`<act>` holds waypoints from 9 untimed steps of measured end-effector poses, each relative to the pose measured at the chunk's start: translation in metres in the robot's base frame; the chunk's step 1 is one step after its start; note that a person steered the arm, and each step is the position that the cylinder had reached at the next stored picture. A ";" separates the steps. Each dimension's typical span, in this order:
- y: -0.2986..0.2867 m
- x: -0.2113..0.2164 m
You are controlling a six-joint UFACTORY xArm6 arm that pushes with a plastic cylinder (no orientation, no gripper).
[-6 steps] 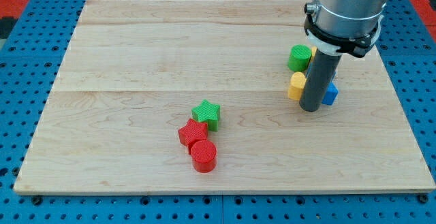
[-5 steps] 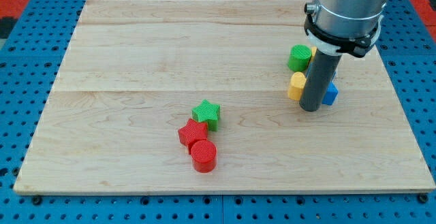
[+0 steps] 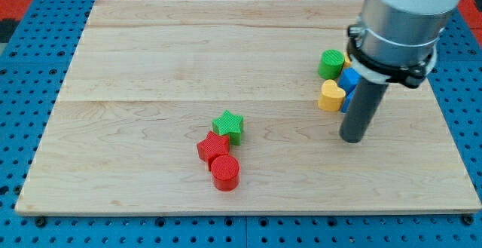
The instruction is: Separate the green circle from the hexagon
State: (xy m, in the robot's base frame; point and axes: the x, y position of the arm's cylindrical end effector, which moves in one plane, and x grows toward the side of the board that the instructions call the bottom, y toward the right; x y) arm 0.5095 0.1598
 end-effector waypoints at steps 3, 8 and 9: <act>0.034 -0.022; 0.072 -0.144; 0.025 -0.153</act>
State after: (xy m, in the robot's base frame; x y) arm 0.3568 0.1844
